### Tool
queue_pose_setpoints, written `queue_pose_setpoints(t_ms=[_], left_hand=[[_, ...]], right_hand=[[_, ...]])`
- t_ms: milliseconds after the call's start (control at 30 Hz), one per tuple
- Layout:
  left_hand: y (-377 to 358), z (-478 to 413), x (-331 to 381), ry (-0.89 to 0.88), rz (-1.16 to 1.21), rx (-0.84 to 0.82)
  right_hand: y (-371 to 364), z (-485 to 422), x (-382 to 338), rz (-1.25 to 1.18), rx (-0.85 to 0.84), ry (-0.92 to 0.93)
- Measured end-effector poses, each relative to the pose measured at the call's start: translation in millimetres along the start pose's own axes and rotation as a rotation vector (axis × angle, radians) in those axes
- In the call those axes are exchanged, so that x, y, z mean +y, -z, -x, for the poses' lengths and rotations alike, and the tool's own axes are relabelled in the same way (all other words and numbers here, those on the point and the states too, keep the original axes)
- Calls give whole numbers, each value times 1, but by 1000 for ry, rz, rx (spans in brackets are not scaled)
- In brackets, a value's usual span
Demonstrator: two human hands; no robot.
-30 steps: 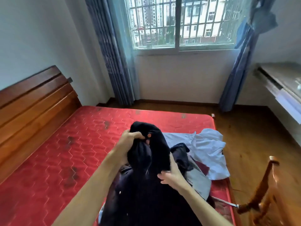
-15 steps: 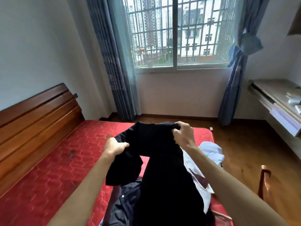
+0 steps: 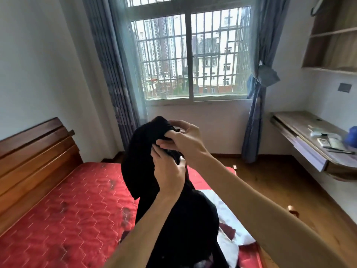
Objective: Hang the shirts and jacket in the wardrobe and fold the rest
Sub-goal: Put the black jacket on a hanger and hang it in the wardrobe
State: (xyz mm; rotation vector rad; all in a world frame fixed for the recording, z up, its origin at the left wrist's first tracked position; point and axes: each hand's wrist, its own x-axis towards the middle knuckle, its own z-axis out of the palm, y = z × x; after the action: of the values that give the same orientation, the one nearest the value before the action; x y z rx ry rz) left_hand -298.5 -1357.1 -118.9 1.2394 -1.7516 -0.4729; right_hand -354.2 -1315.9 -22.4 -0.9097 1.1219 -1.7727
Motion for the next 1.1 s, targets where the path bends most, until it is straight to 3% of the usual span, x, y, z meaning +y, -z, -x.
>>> queue_pose_setpoints(t_ms=[67, 133, 267, 333, 433, 533, 667, 800, 1000, 1100], left_hand=[[11, -16, -11, -168, 107, 69], [30, -36, -16, -217, 199, 98], [67, -79, -13, -61, 287, 95], [83, -93, -7, -18, 350, 83], [101, -98, 8, -3, 444, 52], [112, -94, 19, -12, 489, 17], [125, -87, 21, -23, 490, -34], [137, -85, 14, -42, 459, -62], [171, -98, -16, -22, 377, 16], [180, -102, -28, -13, 329, 40]], right_hand=[[12, 11, -1, -55, -129, 33], [34, 17, -1, 35, -195, 90], [101, 7, 43, 476, -21, 144], [130, 6, 80, 685, -56, 10], [144, 16, 140, 904, -243, -295], [134, 26, 189, 1080, -204, -321], [112, 23, 202, 903, -132, -144], [94, 23, 196, 893, -113, -49], [129, 5, 162, 776, 213, 29], [142, -11, 131, 830, 268, 82]])
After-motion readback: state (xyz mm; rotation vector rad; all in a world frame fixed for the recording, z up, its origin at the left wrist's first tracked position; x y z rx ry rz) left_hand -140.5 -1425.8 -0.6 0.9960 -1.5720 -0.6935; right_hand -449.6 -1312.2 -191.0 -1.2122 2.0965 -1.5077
